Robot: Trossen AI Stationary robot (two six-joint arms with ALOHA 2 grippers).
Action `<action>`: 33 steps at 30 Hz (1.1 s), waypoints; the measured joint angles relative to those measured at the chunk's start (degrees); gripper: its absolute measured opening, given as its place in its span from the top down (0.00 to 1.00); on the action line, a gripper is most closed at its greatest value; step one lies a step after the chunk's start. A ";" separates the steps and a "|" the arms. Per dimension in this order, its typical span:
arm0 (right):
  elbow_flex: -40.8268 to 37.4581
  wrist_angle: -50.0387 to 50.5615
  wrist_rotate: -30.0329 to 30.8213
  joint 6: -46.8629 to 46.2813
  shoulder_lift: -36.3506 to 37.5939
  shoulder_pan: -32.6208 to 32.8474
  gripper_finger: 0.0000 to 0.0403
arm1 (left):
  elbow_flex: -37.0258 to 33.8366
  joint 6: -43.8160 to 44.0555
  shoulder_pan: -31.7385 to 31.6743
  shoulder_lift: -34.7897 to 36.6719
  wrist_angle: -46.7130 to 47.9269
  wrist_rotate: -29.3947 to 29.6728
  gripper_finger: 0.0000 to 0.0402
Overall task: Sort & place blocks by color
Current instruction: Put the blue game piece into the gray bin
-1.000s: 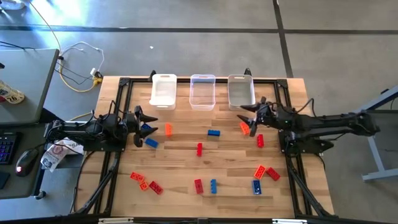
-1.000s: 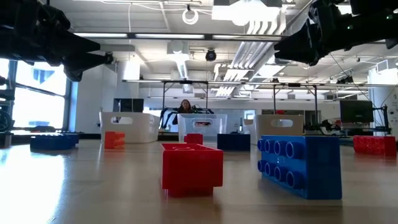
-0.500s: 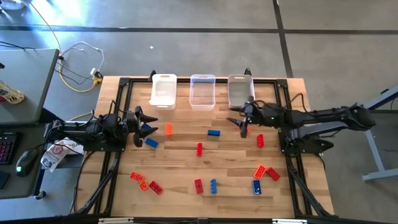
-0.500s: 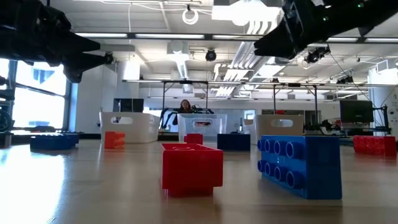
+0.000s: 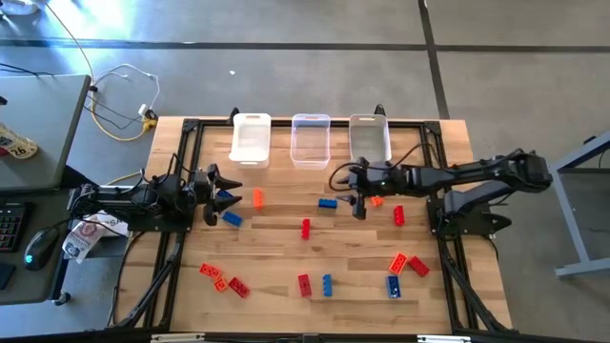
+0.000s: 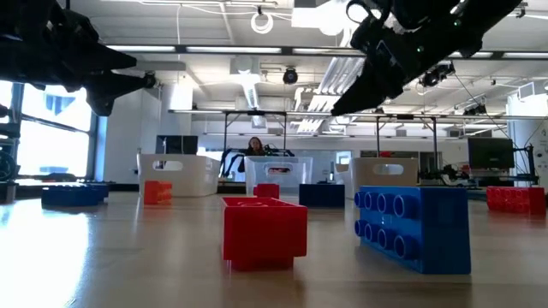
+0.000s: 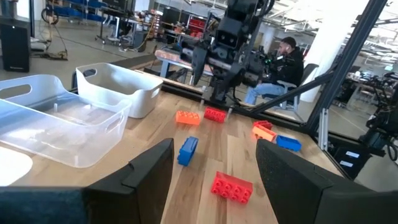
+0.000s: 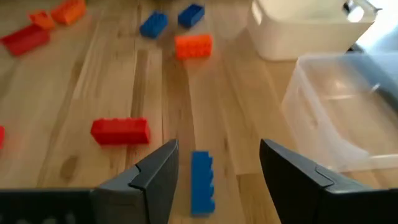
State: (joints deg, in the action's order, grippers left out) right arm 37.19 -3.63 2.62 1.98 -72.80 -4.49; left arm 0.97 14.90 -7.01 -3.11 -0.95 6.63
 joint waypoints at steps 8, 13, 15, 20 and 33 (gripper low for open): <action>0.00 -0.90 -0.10 0.52 -7.28 0.00 0.48 | 0.00 0.09 0.00 0.00 0.04 0.00 0.46; 0.00 -4.47 -0.10 0.61 -12.20 0.00 0.48 | 0.00 0.02 0.00 0.00 0.04 -0.02 0.46; 0.00 -6.14 -0.37 0.63 -14.10 0.00 0.48 | -0.01 0.00 0.00 0.00 0.04 -0.01 0.46; -0.02 -9.25 -1.15 1.08 -18.38 0.00 0.48 | 0.00 -0.02 0.00 0.00 0.04 -0.02 0.46; -0.07 -11.29 -1.15 0.54 -24.13 -0.02 0.48 | 0.00 -0.03 0.00 -0.02 0.04 -0.01 0.46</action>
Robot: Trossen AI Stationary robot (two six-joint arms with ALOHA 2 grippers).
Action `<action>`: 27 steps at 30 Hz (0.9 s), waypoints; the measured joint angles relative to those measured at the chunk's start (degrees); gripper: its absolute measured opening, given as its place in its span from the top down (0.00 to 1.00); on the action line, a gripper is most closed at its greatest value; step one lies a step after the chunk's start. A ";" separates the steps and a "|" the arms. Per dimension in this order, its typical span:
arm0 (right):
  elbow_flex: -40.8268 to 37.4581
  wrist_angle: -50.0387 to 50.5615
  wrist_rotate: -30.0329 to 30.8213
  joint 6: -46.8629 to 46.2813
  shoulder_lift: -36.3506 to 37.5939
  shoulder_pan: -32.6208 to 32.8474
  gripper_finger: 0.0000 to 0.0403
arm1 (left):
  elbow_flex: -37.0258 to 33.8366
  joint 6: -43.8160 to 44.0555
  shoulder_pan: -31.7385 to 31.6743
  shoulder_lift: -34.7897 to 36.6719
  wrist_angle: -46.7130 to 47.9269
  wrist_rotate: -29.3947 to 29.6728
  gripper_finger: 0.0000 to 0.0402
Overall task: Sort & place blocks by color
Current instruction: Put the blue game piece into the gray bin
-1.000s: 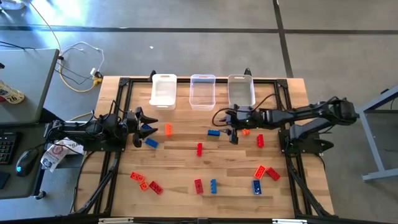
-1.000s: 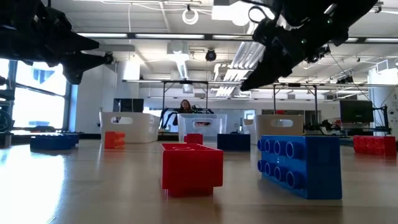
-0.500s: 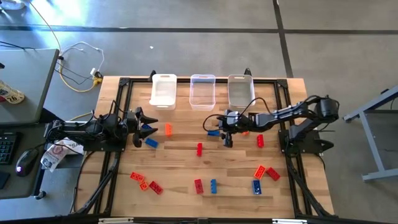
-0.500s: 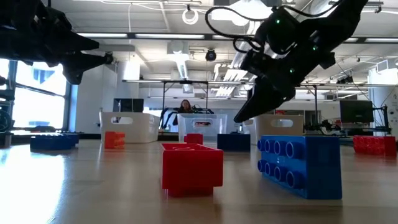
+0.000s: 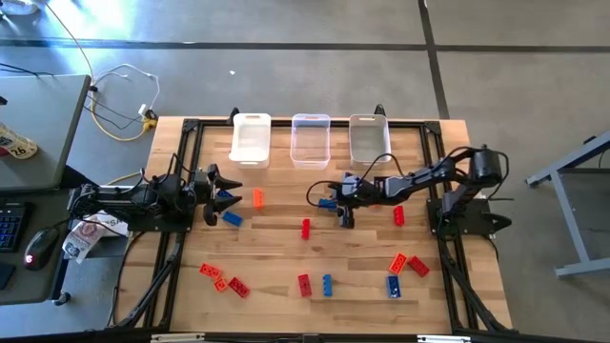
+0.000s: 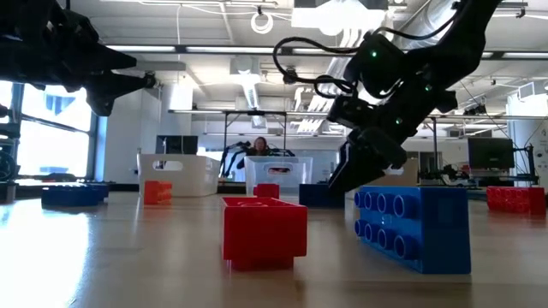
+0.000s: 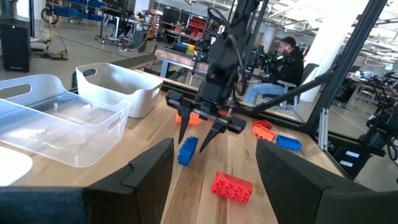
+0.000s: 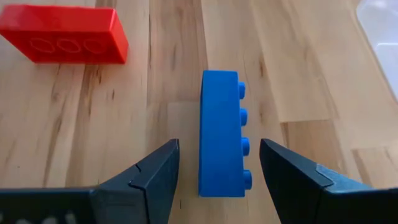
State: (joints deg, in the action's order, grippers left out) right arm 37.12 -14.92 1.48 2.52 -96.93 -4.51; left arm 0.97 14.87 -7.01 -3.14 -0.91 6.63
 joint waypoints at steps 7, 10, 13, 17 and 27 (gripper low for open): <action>0.00 -0.04 0.00 -0.11 -0.30 0.00 0.63 | 0.00 -0.02 0.00 0.00 -0.02 -0.01 0.46; 0.00 -0.04 0.00 -0.11 -0.32 0.02 0.76 | 0.00 -0.02 0.00 0.00 -0.02 0.01 0.46; 0.00 -0.22 0.00 -0.11 -0.29 0.01 0.83 | 0.00 -0.02 0.00 0.00 -0.02 0.01 0.46; 0.00 0.09 1.47 -0.67 -0.01 0.01 0.83 | -0.02 -0.02 0.00 0.00 -0.02 -0.01 0.46; -0.02 2.49 7.81 -1.03 8.53 -1.29 0.83 | 0.00 -0.02 -0.04 0.00 -0.04 0.01 0.46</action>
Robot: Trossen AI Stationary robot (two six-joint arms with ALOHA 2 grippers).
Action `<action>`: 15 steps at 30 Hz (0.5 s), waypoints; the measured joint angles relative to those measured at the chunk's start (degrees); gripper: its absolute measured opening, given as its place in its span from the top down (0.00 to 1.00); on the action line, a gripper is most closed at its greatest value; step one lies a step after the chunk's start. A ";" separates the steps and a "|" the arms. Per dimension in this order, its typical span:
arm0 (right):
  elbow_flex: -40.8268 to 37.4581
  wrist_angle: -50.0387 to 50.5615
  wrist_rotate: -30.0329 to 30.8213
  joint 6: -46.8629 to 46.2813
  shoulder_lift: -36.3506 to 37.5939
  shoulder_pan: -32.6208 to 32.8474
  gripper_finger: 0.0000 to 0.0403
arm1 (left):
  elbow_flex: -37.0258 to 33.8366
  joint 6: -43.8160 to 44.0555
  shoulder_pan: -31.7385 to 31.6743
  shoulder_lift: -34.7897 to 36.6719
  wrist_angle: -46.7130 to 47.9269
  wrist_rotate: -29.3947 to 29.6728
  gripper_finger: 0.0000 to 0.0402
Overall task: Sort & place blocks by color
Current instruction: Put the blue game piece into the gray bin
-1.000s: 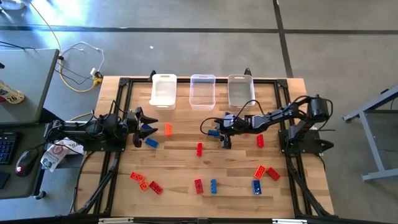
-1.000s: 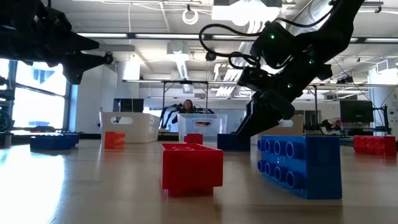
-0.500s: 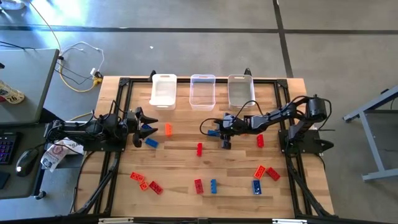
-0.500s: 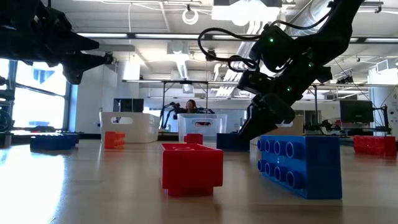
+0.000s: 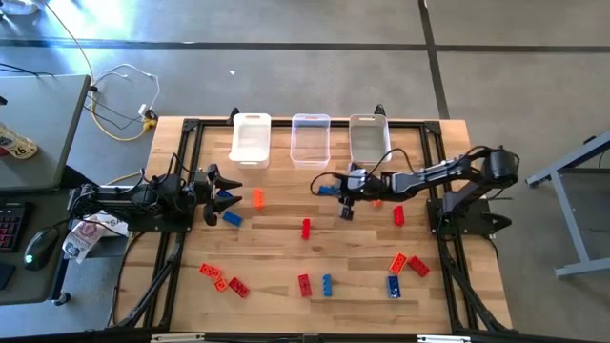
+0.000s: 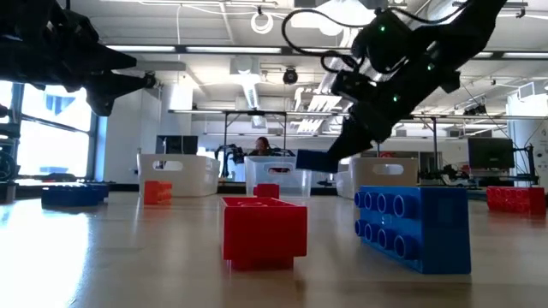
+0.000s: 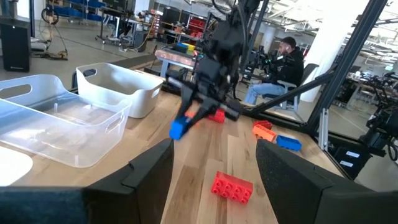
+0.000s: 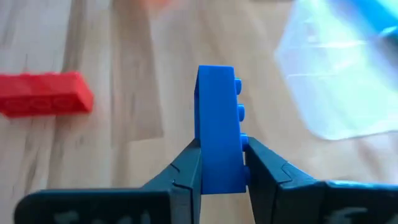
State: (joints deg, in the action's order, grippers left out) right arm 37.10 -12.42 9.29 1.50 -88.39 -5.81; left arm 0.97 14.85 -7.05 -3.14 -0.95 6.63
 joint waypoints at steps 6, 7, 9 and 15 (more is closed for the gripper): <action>0.00 3.59 6.66 0.94 7.45 -2.19 0.83 | 0.00 -0.02 0.00 0.00 0.00 0.00 0.46; 0.00 4.28 7.83 1.35 8.74 -2.72 0.83 | 0.00 -0.02 0.00 0.00 0.00 -0.02 0.46; 0.00 4.62 9.96 2.22 10.99 -3.87 0.83 | 0.00 -0.02 0.00 0.00 0.00 0.00 0.46; 0.00 5.00 14.62 5.25 16.51 -7.94 0.83 | 0.00 -0.02 0.00 -0.09 0.00 -0.02 0.46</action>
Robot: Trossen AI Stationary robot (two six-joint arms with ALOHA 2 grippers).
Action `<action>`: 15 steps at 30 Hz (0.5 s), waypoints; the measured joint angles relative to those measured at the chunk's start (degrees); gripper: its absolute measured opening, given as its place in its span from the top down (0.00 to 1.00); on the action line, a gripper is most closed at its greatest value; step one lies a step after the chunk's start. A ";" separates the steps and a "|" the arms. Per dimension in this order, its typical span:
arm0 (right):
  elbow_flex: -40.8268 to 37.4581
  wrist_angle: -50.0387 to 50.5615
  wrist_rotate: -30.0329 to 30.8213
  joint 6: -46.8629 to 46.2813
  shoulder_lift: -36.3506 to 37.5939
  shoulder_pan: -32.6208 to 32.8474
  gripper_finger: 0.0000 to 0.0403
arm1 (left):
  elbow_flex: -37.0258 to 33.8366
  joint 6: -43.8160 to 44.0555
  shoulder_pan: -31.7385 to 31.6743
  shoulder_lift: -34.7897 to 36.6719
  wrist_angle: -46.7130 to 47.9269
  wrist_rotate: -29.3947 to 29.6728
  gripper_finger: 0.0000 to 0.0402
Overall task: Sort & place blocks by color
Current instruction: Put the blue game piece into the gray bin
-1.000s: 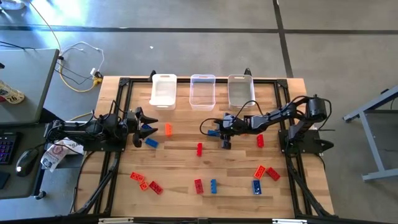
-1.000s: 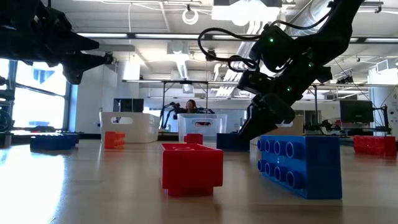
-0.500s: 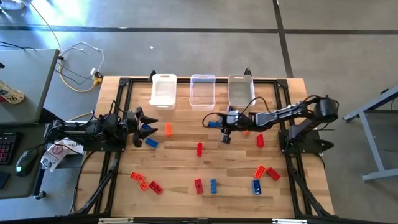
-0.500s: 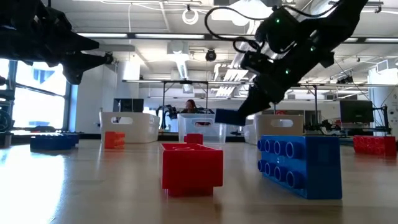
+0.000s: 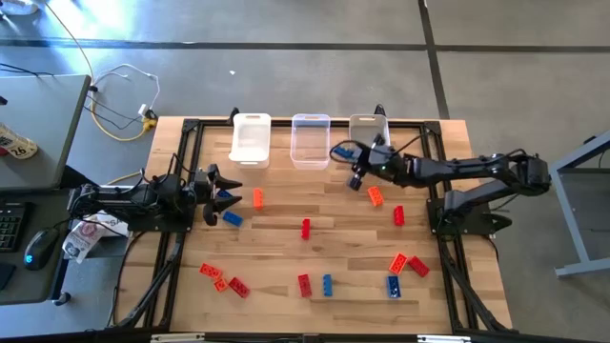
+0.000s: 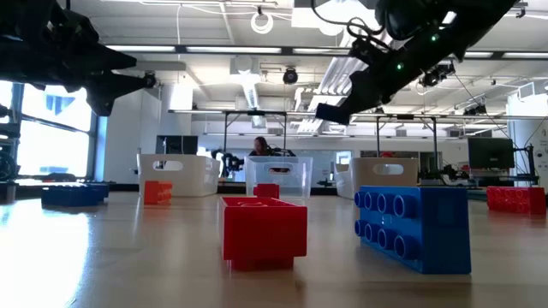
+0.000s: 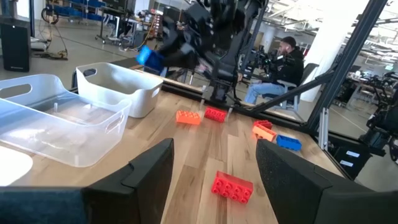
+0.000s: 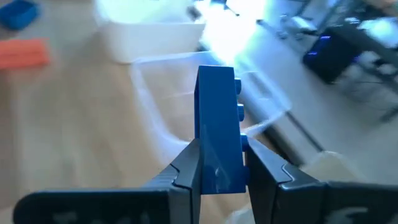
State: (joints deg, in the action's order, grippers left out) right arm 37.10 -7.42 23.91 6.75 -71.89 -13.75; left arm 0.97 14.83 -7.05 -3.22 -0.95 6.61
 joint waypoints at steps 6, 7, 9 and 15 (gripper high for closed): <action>0.00 -0.53 5.32 1.13 2.15 -4.84 0.83 | 0.00 0.00 0.00 0.00 0.00 0.02 0.46; 0.00 -0.57 6.17 1.11 2.15 -5.76 0.83 | 0.00 0.00 0.00 0.00 0.00 0.02 0.46; 0.00 -0.51 7.51 0.35 2.13 -7.65 0.83 | 0.00 0.00 0.00 0.00 0.00 0.02 0.46; 0.00 0.90 7.44 -6.81 2.13 -13.67 0.82 | 0.00 0.00 0.00 0.00 0.00 0.02 0.46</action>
State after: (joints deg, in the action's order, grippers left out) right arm 37.10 -6.52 31.35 -0.06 -69.76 -27.42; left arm 0.97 14.83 -7.05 -3.22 -0.95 6.63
